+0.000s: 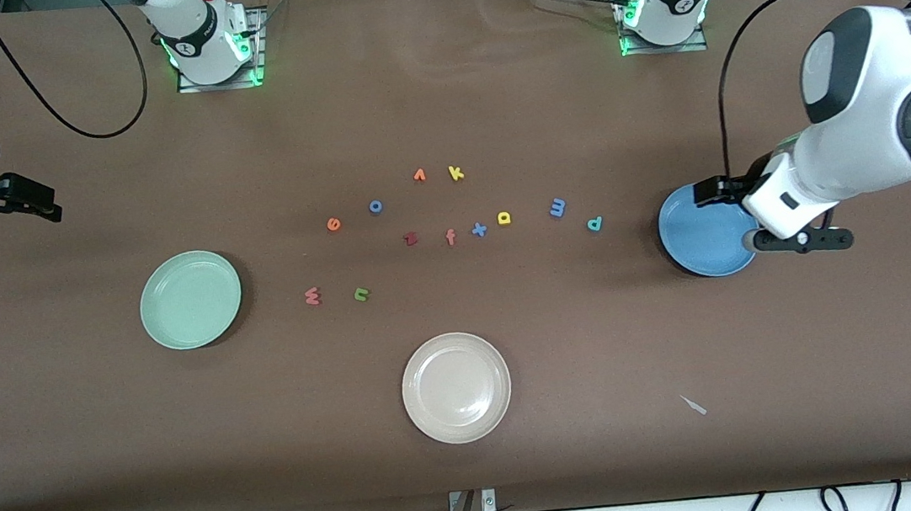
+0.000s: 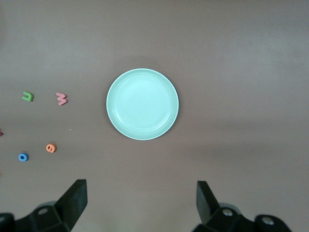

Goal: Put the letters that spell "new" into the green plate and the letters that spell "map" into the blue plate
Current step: 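Move the left gripper down over the teal letter P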

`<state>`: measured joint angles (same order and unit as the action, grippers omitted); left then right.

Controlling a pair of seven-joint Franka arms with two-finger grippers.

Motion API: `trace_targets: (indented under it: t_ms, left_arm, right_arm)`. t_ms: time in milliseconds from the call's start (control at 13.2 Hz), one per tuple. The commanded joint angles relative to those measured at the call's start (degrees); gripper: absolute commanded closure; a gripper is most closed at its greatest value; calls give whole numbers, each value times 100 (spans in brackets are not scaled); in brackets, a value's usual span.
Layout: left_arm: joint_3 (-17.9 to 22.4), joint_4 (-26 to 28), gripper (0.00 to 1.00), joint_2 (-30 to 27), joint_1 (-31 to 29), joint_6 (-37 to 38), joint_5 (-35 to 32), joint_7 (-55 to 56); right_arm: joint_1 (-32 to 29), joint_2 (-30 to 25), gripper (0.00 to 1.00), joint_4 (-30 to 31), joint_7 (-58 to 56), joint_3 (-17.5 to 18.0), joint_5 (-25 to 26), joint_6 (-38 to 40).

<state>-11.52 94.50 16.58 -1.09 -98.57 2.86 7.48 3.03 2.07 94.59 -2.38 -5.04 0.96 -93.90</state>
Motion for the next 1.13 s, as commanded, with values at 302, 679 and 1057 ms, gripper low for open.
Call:
trace_targets:
  t_ms: [302, 679, 1057]
  left_arm:
    - [-544, 1825, 0, 90, 117, -2269, 136, 719]
    - [-544, 2370, 3, 732, 600, -3491, 65, 1248]
    - [-544, 2644, 5, 1057, 619, -3986, -84, 1248]
  right_arm:
    - [22, -40, 0, 34, -61, -23, 54, 29]
    - [22, -40, 0, 34, -61, -23, 54, 29]
    - [22, -40, 0, 42, -52, -23, 54, 38]
